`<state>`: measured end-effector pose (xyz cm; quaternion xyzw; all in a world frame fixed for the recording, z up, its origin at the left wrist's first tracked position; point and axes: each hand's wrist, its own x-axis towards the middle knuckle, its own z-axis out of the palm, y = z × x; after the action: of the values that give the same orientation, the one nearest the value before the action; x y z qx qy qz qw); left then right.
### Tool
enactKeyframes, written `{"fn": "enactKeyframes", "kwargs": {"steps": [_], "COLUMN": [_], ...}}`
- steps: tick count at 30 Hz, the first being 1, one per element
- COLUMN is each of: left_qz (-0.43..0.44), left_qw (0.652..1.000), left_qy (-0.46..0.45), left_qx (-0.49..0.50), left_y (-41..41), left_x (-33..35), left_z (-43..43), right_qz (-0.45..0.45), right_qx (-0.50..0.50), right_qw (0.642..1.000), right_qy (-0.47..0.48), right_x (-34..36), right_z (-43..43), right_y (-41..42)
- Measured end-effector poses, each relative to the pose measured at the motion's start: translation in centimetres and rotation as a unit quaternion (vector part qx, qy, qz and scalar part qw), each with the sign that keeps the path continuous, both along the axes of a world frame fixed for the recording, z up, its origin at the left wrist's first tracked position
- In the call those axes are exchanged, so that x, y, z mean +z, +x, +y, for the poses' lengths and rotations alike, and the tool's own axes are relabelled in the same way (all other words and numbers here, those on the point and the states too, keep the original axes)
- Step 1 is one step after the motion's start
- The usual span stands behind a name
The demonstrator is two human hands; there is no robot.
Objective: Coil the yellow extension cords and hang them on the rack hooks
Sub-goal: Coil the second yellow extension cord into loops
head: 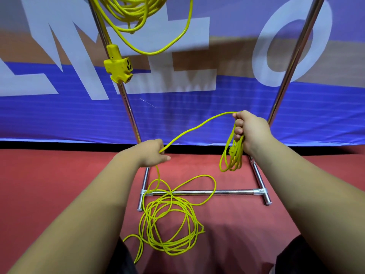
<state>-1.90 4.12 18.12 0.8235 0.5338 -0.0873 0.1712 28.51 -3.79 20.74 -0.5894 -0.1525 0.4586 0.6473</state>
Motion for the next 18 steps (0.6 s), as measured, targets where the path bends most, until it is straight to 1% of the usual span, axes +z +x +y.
{"fn": "enactKeyframes", "kwargs": {"steps": [3, 5, 7, 10, 12, 15, 18], "left_qz": [-0.061, -0.108, -0.148, -0.158, -0.185, -0.243, -0.25], "left_qw": [0.992, 0.983, 0.975, 0.974, 0.97, 0.962, 0.959], "left_qy": [-0.05, -0.09, -0.107, -0.067, -0.039, 0.015, 0.078], "left_qx": [-0.095, -0.118, -0.123, -0.148, -0.153, -0.121, -0.105], "left_y": [0.7, 1.2, 1.8, 2.9, 3.7, 4.6, 4.9], "left_x": [1.3, 1.8, 1.9, 2.2, 2.5, 2.9, 2.9], "left_z": [-1.0, -1.7, -2.2, -2.9, -3.3, -3.8, -3.8], "right_qz": [-0.02, -0.041, -0.054, -0.073, -0.099, -0.131, -0.17], "right_qx": [0.021, 0.054, 0.096, 0.171, 0.228, 0.332, 0.398], "right_qw": [1.0, 0.998, 0.994, 0.981, 0.966, 0.928, 0.893], "right_qy": [-0.012, -0.02, -0.028, -0.05, -0.071, -0.108, -0.12], "right_x": [-0.6, -1.0, -1.3, -1.4, -1.4, -1.3, -1.1], "right_z": [0.3, 0.5, 0.5, 0.3, 0.0, -0.5, -1.0], "right_y": [-0.2, -0.4, -0.8, -2.1, -3.1, -4.4, -5.5]}}
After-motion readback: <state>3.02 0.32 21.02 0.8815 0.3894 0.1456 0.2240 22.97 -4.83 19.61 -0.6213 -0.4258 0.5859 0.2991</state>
